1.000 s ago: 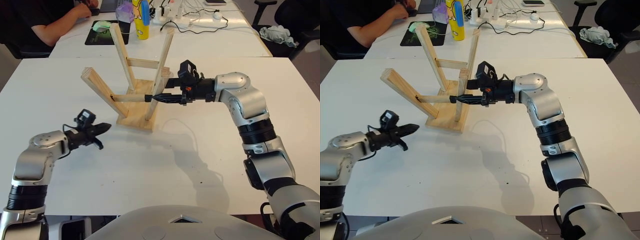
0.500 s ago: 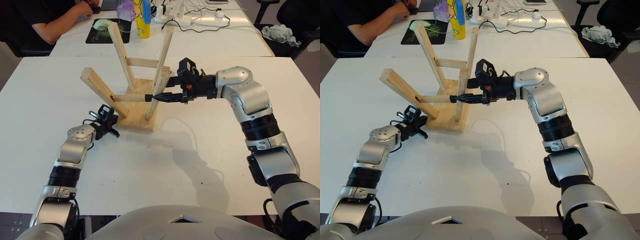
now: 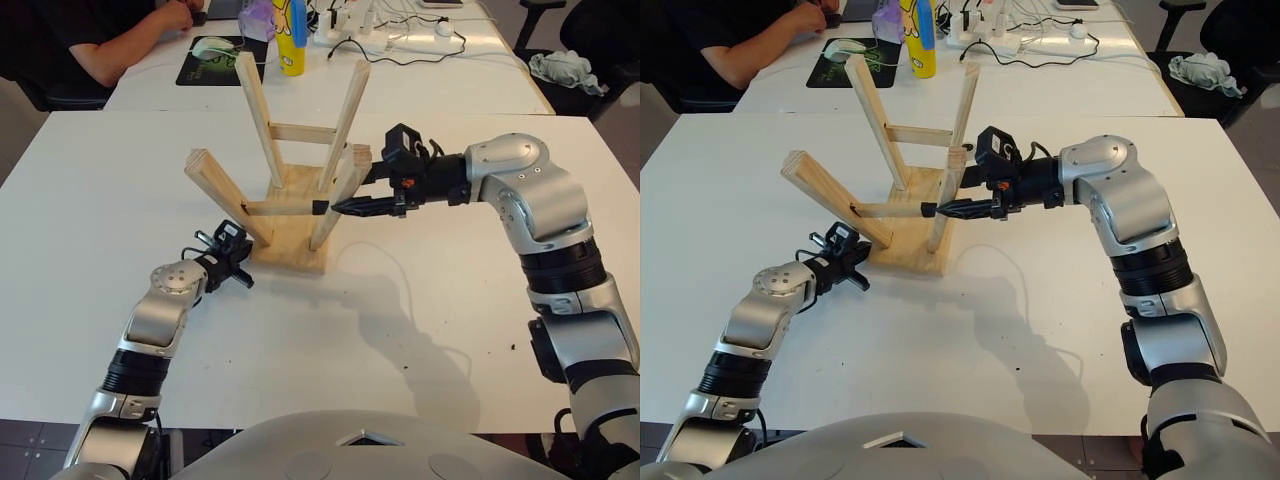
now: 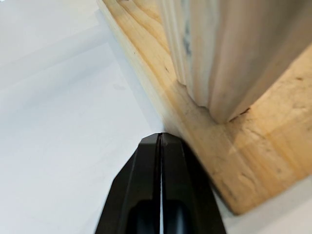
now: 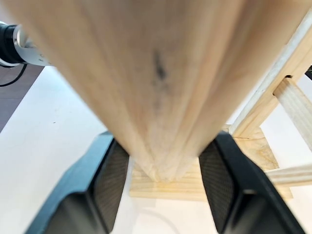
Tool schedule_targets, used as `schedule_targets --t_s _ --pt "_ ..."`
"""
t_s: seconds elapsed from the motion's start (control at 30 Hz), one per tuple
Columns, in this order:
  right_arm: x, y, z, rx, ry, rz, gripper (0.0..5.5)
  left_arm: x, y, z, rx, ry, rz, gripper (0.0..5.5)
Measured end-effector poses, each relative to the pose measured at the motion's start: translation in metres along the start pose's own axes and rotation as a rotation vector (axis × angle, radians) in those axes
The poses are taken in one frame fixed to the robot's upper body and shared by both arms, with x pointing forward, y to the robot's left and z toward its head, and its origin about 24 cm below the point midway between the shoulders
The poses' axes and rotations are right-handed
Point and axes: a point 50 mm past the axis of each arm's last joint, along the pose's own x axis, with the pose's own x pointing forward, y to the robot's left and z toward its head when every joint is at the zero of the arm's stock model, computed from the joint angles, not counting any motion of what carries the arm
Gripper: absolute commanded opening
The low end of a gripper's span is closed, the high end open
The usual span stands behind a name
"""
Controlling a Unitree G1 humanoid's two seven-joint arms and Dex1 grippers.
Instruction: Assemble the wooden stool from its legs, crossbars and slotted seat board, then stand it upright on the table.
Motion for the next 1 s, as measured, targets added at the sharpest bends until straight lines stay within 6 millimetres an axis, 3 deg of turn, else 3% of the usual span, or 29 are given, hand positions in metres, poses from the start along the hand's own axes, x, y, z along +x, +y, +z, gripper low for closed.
schedule_targets --t_s 0.03,0.1,0.23,0.47,0.53,0.73,0.93,1.0 --pt "-0.001 0.000 -0.001 0.005 -0.003 -0.005 2.44 0.000 -0.001 0.000 -0.002 -0.001 -0.002 0.00" --pt "-0.002 0.000 -0.001 0.014 -0.007 -0.008 2.66 0.000 -0.003 0.000 -0.004 -0.004 -0.005 0.00" --pt "0.008 0.005 -0.019 0.096 -0.013 -0.010 3.30 0.011 -0.035 0.008 -0.039 -0.060 -0.142 0.00" --pt "0.003 0.003 -0.021 0.071 -0.017 -0.070 3.34 0.010 -0.039 0.008 -0.042 -0.063 -0.170 0.00" --pt "-0.004 0.003 -0.029 0.074 -0.009 -0.098 3.34 0.011 -0.039 0.008 -0.041 -0.063 -0.171 0.00" --pt "-0.041 0.022 -0.076 0.202 0.041 -0.177 3.34 0.010 -0.037 0.008 -0.034 -0.059 -0.171 0.00" --pt "-0.063 0.028 -0.074 0.232 -0.076 -0.240 3.34 0.010 -0.037 0.009 -0.026 -0.058 -0.178 0.00" --pt "-0.068 0.038 -0.088 0.279 -0.032 -0.256 3.34 0.010 -0.037 0.009 -0.025 -0.057 -0.179 0.00"
